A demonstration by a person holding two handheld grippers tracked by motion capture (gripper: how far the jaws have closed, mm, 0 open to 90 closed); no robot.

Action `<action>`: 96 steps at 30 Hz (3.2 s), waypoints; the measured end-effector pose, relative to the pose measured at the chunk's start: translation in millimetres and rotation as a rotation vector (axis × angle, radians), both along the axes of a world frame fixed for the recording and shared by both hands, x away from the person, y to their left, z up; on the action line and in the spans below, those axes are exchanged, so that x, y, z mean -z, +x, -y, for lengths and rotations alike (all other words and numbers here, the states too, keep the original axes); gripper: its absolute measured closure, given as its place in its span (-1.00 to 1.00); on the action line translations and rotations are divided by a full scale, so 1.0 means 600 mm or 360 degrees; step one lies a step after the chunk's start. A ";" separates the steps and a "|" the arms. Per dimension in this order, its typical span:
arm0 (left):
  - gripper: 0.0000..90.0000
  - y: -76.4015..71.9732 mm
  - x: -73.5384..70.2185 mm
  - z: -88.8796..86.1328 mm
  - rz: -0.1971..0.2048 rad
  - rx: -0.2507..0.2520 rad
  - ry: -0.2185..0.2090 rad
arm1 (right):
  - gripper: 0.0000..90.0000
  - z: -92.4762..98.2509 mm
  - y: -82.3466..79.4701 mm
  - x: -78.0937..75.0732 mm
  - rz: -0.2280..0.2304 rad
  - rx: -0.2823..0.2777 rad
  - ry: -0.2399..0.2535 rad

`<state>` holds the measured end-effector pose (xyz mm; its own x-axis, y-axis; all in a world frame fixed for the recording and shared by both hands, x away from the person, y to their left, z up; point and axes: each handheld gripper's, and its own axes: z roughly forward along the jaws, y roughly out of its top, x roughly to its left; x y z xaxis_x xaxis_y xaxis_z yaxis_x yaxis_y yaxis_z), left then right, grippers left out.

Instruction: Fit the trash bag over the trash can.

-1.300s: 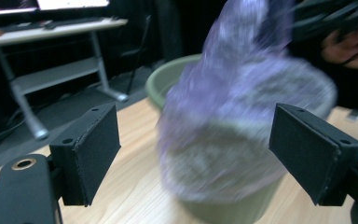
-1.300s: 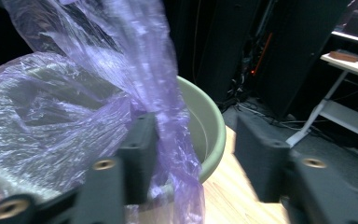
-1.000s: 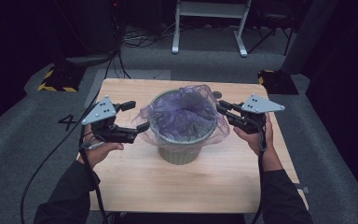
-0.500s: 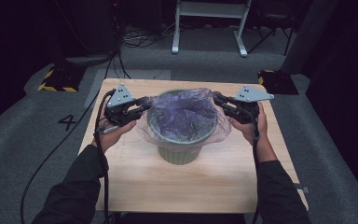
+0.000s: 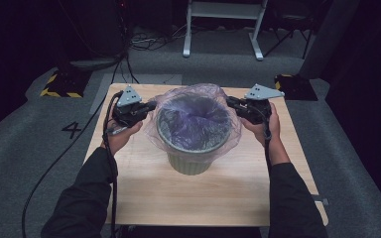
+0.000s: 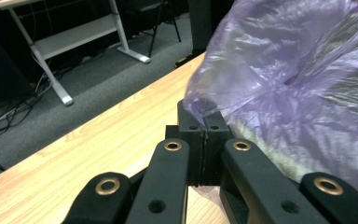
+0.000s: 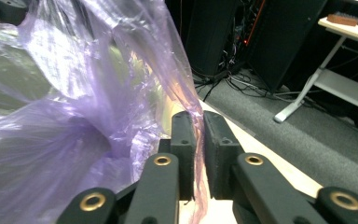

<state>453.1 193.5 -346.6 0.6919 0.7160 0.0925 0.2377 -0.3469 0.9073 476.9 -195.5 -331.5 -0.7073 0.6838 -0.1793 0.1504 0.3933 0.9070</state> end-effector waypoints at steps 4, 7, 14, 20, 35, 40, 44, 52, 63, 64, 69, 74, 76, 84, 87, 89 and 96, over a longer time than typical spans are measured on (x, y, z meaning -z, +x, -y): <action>0.99 0.016 0.012 0.002 -0.0041 -0.0010 0.0009 | 0.92 0.003 0.015 0.008 -0.0052 0.0023 0.0024; 0.99 0.029 0.022 0.005 -0.0074 -0.0027 0.0029 | 0.93 0.001 0.026 0.012 -0.0089 0.0037 0.0031; 0.99 0.051 0.047 0.001 -0.0175 -0.0061 -0.0005 | 0.93 -0.005 0.050 0.028 -0.0197 0.0077 0.0055; 0.99 0.056 0.070 0.007 -0.0235 -0.0038 0.0004 | 0.93 -0.013 0.058 0.048 -0.0262 0.0080 0.0033; 0.99 0.050 0.135 0.001 -0.0351 -0.0059 -0.0092 | 0.94 -0.014 0.060 0.114 -0.0445 0.0049 -0.0034; 0.99 0.040 0.150 -0.004 -0.0367 -0.0052 -0.0093 | 0.90 -0.011 0.053 0.128 -0.0476 0.0014 -0.0030; 0.99 0.028 0.157 -0.008 -0.0354 -0.0050 -0.0095 | 0.74 -0.004 0.046 0.139 -0.0489 -0.0016 -0.0001; 0.25 -0.004 0.150 -0.026 -0.0289 -0.0094 -0.0098 | 0.26 0.033 0.031 0.145 -0.0463 0.0073 0.0038; -0.48 -0.053 0.132 -0.055 -0.0237 -0.0019 -0.0064 | -0.09 0.099 0.003 0.136 -0.0431 0.0080 0.0050; -0.48 -0.058 0.130 -0.055 -0.0217 -0.0026 -0.0034 | -0.11 0.100 0.000 0.134 -0.0412 0.0081 0.0024; -0.48 -0.079 0.126 -0.054 -0.0177 0.0020 0.0041 | -0.21 0.099 -0.017 0.126 -0.0329 0.0077 -0.0056; -0.49 -0.100 0.119 -0.044 -0.0137 0.0127 0.0070 | -0.26 0.100 -0.025 0.117 -0.0265 0.0095 -0.0018; -0.50 -0.108 0.117 -0.043 -0.0124 0.0142 0.0085 | -0.28 0.101 -0.028 0.110 -0.0239 0.0099 0.0029; -0.54 -0.138 0.118 -0.071 -0.0114 0.0118 0.0081 | -0.29 0.102 -0.035 0.091 -0.0164 0.0215 -0.0044; -0.56 -0.153 0.112 -0.076 -0.0101 0.0140 0.0049 | -0.30 0.107 -0.042 0.082 -0.0138 0.0204 -0.0009; -0.58 -0.163 0.106 -0.074 -0.0086 0.0176 0.0051 | -0.32 0.110 -0.049 0.074 -0.0128 0.0176 0.0038; -0.64 -0.194 0.091 -0.059 -0.0068 0.0330 -0.0030 | -0.41 0.096 -0.095 0.043 -0.0083 -0.0012 0.0033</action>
<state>336.8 228.7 -401.2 0.8276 0.5593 0.0474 0.2018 -0.3752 0.9047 420.1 -253.1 -357.3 -0.7205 0.6816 -0.1281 0.1947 0.3761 0.9059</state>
